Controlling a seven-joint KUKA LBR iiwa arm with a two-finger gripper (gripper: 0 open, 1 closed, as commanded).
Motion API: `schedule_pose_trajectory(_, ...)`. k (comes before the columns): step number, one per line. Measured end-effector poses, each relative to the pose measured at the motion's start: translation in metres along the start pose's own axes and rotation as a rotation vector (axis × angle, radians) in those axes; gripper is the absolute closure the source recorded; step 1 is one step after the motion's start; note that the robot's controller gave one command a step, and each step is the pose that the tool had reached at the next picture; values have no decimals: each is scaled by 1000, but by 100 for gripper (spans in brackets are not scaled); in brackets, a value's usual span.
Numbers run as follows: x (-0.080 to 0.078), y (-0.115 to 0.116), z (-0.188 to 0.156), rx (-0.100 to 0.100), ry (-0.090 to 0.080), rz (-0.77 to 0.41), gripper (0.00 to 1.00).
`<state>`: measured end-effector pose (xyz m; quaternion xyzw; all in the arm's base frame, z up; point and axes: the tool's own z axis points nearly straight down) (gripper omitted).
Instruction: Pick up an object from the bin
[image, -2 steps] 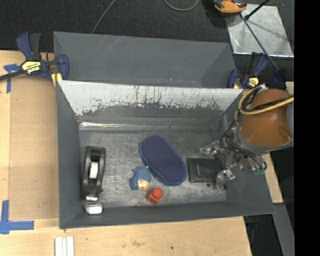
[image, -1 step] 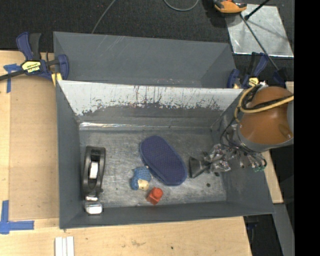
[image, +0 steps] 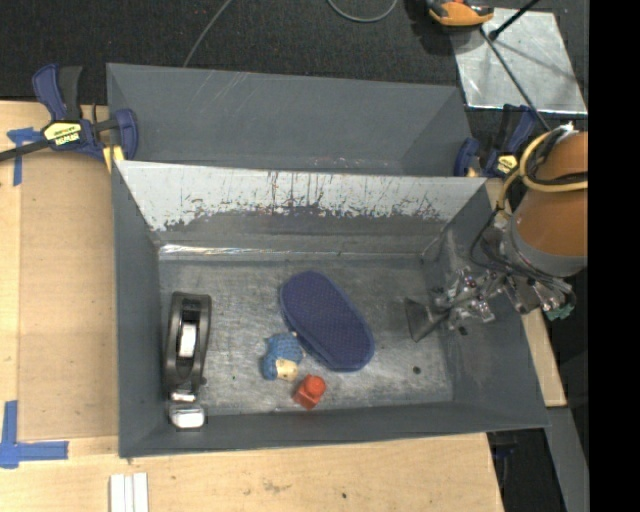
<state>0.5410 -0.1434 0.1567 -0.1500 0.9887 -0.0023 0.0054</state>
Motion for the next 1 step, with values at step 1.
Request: schedule_pose_trajectory(1, -1, -1, -70, -1, 1, -211, 100)
